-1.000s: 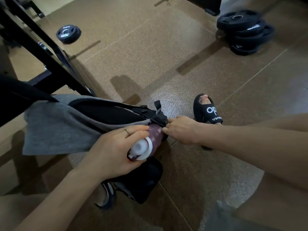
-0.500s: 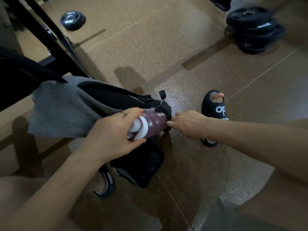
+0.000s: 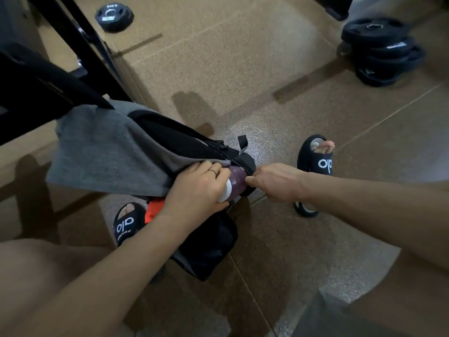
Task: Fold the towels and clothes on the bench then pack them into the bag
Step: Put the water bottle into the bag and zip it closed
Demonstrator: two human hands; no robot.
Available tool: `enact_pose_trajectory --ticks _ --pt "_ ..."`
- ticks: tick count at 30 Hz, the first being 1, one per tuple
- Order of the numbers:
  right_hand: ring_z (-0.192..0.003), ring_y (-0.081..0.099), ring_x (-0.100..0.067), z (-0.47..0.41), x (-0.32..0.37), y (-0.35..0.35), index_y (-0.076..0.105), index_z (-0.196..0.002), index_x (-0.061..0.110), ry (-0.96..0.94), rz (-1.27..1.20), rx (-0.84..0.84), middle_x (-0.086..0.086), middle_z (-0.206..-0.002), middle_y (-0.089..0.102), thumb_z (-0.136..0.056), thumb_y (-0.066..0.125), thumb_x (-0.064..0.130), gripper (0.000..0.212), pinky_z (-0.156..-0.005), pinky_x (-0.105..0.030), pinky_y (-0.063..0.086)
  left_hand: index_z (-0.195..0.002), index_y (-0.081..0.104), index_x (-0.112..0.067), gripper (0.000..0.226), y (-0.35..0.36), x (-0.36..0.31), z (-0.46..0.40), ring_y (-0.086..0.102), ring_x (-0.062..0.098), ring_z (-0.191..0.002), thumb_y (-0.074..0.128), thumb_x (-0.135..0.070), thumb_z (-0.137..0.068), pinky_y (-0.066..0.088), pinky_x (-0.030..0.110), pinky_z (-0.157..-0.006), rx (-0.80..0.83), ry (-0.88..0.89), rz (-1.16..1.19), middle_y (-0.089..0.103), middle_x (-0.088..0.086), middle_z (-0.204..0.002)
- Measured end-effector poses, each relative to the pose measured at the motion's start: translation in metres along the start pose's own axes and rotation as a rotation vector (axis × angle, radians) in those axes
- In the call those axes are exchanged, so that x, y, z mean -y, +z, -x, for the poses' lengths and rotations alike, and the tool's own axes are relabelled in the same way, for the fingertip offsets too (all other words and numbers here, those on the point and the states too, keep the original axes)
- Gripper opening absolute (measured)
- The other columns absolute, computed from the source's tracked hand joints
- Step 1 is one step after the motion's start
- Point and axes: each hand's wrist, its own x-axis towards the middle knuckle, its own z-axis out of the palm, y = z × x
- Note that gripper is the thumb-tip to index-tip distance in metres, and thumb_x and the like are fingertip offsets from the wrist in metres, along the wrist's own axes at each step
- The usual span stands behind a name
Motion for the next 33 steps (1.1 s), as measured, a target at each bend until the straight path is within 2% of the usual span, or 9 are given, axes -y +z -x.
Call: enact_pose_trajectory --ticks 5,10,12,14,18,22,24,28,33 --pt "-0.098 0.061 -0.029 -0.006 0.006 0.001 0.055 -0.116 0.012 0.028 0.009 0.045 -0.01 -0.103 0.064 -0.093 0.05 0.01 0.024 -0.073 -0.04 0.05 -0.087 0.065 -0.017 0.047 0.023 -0.016 -0.017 0.063 0.024 -0.069 0.085 -0.044 -0.054 0.043 0.032 -0.061 0.12 0.021 -0.124 0.068 0.006 -0.083" --pt "-0.097 0.061 -0.028 -0.01 -0.003 -0.001 0.056 -0.112 0.014 0.072 -0.028 0.046 -0.006 -0.102 0.063 -0.084 0.059 0.013 0.028 -0.07 -0.039 0.05 -0.091 0.065 -0.019 0.058 0.021 -0.016 -0.025 0.064 0.022 -0.077 0.087 -0.052 -0.049 0.046 0.033 -0.067 0.144 -0.008 -0.105 0.068 0.005 -0.088" --pt "-0.097 0.061 -0.029 -0.011 -0.005 0.0 0.054 -0.11 0.014 0.091 -0.054 0.061 -0.007 -0.102 0.063 -0.083 0.06 0.012 0.027 -0.073 -0.041 0.052 -0.097 0.068 -0.015 0.042 0.015 -0.018 -0.02 0.065 0.024 -0.083 0.077 -0.042 -0.065 0.049 0.033 -0.072 0.092 0.0 -0.145 0.07 0.009 -0.097" --pt "-0.098 0.06 -0.029 -0.01 -0.006 0.0 0.052 -0.11 0.015 0.113 -0.076 0.066 -0.007 -0.103 0.062 -0.085 0.058 0.011 0.026 -0.075 -0.043 0.053 -0.092 0.068 -0.012 0.02 0.009 -0.018 -0.013 0.063 0.025 -0.075 0.053 -0.02 -0.081 0.049 0.034 -0.068 -0.01 0.015 -0.132 0.068 0.01 -0.087" --pt "-0.106 0.057 -0.028 -0.008 0.0 0.002 0.052 -0.113 0.014 0.102 -0.074 0.088 -0.007 -0.109 0.061 -0.088 0.055 0.01 0.025 -0.08 -0.042 0.05 -0.069 0.064 -0.019 0.027 0.006 -0.01 -0.018 0.058 0.017 -0.049 0.039 -0.012 -0.075 0.039 0.026 -0.049 -0.028 0.088 -0.167 0.059 -0.001 -0.058" --pt "-0.1 0.059 -0.031 -0.006 -0.004 -0.001 0.054 -0.11 0.012 0.099 -0.126 0.071 -0.009 -0.105 0.062 -0.087 0.049 0.005 0.024 -0.073 -0.041 0.048 -0.066 0.066 -0.018 0.003 0.013 -0.009 -0.024 0.057 0.015 -0.045 0.069 -0.02 -0.065 0.035 0.024 -0.046 0.061 0.124 -0.199 0.058 -0.002 -0.055" --pt "-0.093 0.06 -0.031 -0.006 -0.005 -0.003 0.054 -0.107 0.013 0.078 -0.118 0.063 -0.008 -0.099 0.062 -0.088 0.048 0.004 0.022 -0.069 -0.041 0.047 -0.066 0.067 -0.016 0.023 0.017 -0.01 -0.024 0.056 0.016 -0.044 0.086 -0.02 -0.052 0.033 0.023 -0.044 0.121 0.098 -0.22 0.058 0.0 -0.055" --pt "-0.084 0.056 -0.028 -0.007 -0.003 -0.006 0.052 -0.099 0.017 0.056 -0.088 0.057 -0.002 -0.083 0.048 -0.09 0.05 0.005 0.016 -0.064 -0.038 0.042 -0.067 0.069 -0.014 0.027 0.024 -0.011 -0.025 0.056 0.016 -0.043 0.089 -0.019 -0.05 0.033 0.023 -0.042 0.129 0.039 -0.226 0.059 0.0 -0.055" --pt "-0.09 0.06 -0.027 -0.012 -0.002 -0.006 0.054 -0.106 0.015 0.076 -0.095 0.085 0.0 -0.086 0.049 -0.084 0.061 0.008 0.024 -0.066 -0.037 0.046 -0.068 0.068 -0.015 0.028 0.027 -0.008 -0.025 0.057 0.017 -0.044 0.09 -0.02 -0.051 0.036 0.023 -0.043 0.123 0.019 -0.208 0.06 0.001 -0.055"
